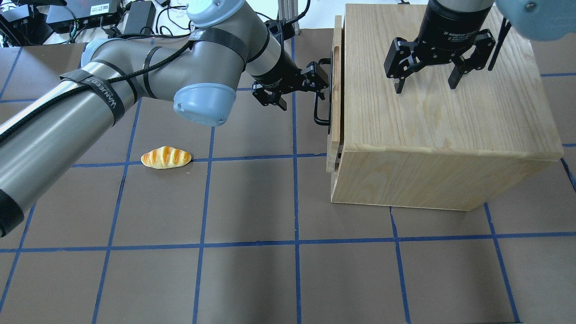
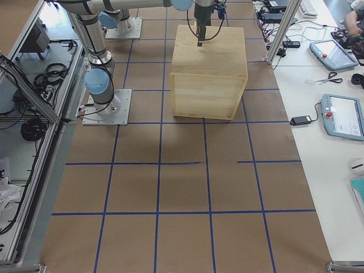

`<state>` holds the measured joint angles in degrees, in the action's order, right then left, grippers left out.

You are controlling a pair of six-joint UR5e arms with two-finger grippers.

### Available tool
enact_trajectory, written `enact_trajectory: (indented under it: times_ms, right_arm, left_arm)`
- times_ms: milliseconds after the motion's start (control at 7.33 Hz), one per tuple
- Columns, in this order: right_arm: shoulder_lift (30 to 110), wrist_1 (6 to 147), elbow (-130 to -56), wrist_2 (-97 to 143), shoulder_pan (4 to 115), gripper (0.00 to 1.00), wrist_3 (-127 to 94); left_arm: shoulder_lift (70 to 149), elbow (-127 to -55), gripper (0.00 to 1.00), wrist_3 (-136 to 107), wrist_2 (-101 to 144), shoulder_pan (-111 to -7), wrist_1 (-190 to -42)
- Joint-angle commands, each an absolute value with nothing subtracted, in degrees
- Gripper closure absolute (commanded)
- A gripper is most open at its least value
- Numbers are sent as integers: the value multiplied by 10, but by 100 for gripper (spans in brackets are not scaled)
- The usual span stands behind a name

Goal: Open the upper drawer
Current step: 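Pull the upper drawer out toward the croissant with the left gripper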

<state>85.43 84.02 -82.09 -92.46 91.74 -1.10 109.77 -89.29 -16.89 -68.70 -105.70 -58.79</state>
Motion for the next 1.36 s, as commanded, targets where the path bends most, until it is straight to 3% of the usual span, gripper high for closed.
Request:
enact_trajectory:
  times_ms: [0, 1227]
  right_arm:
    - [854, 840, -821, -925, 918, 0, -11]
    - [854, 840, -821, -925, 918, 0, -11]
  left_arm:
    - [1092, -905, 0, -124, -747, -1054, -596]
    - [1058, -909, 0, -47, -753, -979, -659]
